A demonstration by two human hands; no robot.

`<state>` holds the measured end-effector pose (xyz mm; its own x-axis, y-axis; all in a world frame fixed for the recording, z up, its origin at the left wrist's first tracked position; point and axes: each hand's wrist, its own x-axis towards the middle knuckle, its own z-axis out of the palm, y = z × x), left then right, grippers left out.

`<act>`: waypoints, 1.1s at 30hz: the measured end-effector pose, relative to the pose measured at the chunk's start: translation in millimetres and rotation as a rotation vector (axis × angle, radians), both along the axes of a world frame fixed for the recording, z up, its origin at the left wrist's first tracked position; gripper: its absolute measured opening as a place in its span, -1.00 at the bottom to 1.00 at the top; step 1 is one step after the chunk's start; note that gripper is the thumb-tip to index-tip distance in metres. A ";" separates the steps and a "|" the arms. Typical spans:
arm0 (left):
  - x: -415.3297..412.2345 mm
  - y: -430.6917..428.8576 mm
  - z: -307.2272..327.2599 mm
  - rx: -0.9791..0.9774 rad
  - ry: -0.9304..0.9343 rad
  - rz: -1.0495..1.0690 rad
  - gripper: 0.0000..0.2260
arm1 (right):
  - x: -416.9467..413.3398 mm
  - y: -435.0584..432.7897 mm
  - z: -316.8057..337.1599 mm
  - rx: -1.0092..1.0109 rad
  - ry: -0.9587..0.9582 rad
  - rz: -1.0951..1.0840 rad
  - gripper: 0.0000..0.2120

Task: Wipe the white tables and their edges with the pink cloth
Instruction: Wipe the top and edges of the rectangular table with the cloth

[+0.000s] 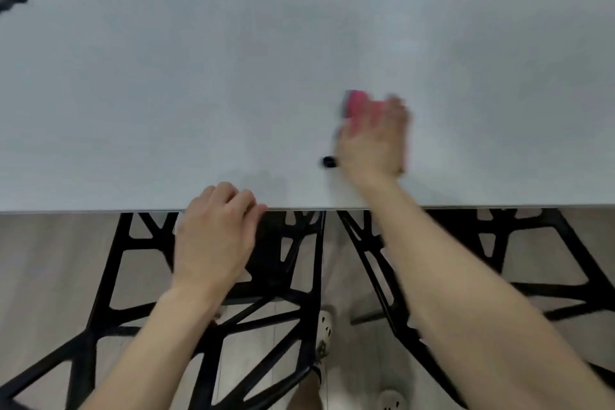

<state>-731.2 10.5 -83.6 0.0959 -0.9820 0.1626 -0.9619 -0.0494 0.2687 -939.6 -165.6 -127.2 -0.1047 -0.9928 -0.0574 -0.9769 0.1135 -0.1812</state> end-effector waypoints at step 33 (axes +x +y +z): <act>-396.1 -85.5 -31.3 -0.140 -0.031 -0.437 -0.78 | -394.0 52.2 5.7 -0.043 0.072 0.452 -0.32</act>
<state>-1127.3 -75.0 -114.8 -0.3295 -0.8977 0.2926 -0.8921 0.3975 0.2148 -1333.5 -113.4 -121.5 0.3377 -0.9410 -0.0235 -0.9367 -0.3335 -0.1065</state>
